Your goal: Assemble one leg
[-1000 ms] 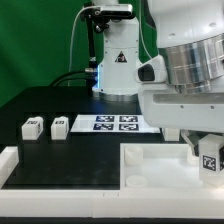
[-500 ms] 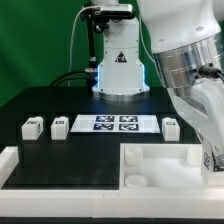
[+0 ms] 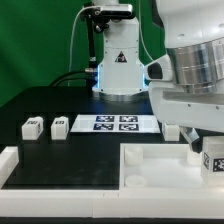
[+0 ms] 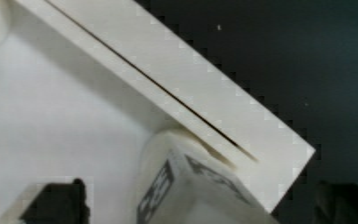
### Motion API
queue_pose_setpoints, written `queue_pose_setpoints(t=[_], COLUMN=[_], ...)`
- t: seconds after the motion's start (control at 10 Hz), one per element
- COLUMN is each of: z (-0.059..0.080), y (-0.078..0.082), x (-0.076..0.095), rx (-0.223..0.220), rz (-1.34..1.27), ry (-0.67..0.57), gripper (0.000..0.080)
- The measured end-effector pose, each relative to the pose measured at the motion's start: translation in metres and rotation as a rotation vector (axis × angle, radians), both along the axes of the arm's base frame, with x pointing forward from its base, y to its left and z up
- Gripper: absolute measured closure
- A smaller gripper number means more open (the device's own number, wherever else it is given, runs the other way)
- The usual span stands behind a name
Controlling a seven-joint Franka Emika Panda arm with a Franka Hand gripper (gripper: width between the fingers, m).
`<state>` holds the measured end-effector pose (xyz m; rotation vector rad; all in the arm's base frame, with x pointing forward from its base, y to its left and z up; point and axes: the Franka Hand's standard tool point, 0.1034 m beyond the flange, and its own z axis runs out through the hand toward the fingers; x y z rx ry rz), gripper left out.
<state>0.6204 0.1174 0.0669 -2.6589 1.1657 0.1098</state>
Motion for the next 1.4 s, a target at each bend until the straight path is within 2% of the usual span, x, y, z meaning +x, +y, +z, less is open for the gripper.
queue_pose_setpoints(t=[0.1, 0.4, 0.5, 0.6, 0.8, 0.9, 1.0, 1.1, 1.2, 1.4], z=[-0.0003, 0.0033, 0.0047, 0.0046, 0.0037, 0.0033, 0.0028, 0.0020, 0.0019, 0.0019], y=[-0.0004, 0.0009, -0.0012, -0.0020, -0.0012, -0.0012, -0.0010, -0.0036, -0.0035, -0.0056], x=[0.0000, 0.0025, 0.0053, 0.0059, 0.0051, 0.0050, 0.0045, 0.0041, 0.0041, 0.0061], rx=[-0.003, -0.094, -0.108, -0.109, -0.104, -0.103, -0.099, -0.099, -0.097, -0.068], rz=[0.107, 0.592, 0.764, 0.817, 0.782, 0.773, 0.662, 0.569, 0.514, 0.197], ry=[-0.027, -0.134, -0.171, -0.183, -0.175, -0.173, -0.150, -0.128, -0.117, -0.057], gripper=[0.0152, 0.0150, 0.0150, 0.0150, 0.0176, 0.0354, 0.0354, 0.0502, 0.0502, 0.0502])
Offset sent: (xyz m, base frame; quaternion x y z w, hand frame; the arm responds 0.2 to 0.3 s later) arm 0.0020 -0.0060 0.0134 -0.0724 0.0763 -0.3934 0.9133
